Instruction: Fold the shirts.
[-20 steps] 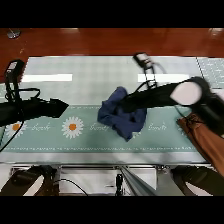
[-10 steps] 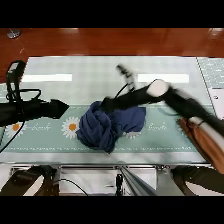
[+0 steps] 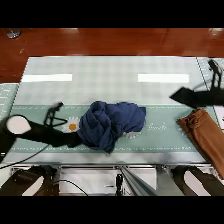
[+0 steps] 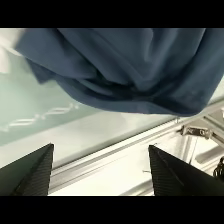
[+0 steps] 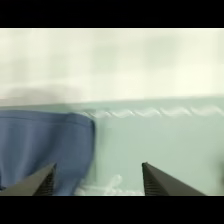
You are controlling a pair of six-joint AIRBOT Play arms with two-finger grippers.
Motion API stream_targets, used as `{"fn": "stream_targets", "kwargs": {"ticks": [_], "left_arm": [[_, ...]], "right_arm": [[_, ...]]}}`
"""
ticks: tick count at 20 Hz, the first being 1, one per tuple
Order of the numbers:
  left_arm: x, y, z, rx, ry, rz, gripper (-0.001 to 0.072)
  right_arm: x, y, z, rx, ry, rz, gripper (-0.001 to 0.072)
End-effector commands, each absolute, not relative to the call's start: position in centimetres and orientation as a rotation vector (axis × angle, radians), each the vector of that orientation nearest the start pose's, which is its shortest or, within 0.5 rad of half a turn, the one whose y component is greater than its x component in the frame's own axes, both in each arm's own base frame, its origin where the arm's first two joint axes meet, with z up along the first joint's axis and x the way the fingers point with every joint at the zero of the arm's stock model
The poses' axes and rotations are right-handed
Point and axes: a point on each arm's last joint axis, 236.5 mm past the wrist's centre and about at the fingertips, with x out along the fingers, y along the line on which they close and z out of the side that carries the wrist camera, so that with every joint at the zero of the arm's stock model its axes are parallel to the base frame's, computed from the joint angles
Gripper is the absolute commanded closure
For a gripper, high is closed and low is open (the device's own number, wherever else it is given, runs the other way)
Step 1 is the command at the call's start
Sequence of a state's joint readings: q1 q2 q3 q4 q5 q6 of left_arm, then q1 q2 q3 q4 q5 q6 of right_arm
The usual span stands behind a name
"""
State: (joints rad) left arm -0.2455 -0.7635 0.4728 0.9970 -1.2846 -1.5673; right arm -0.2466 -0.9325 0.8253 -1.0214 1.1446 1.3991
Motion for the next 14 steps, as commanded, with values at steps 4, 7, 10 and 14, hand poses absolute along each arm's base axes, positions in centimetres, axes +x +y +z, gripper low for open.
{"fn": "stream_targets", "kwargs": {"ticks": [4, 7, 10, 14], "left_arm": [[13.6, -22.4, -7.6, -0.655, 1.62, -0.555, 0.0005], [15.2, -23.2, -9.1, -0.658, 1.564, -0.503, 0.0005], [17.9, -24.3, -9.0, -0.686, 1.432, -0.477, 0.0009], [18.9, -25.8, -7.8, -0.666, 1.344, -0.572, 0.0684]], "right_arm": [[27.0, 4.4, -1.6, 0.703, 1.158, 0.159, 0.0092], [27.1, 4.6, -1.4, 0.712, 1.152, 0.168, 0.0092], [27.1, 4.6, -1.4, 0.711, 1.152, 0.168, 0.0092], [26.8, 4.7, -1.8, 0.713, 1.164, 0.166, 0.0092]]}}
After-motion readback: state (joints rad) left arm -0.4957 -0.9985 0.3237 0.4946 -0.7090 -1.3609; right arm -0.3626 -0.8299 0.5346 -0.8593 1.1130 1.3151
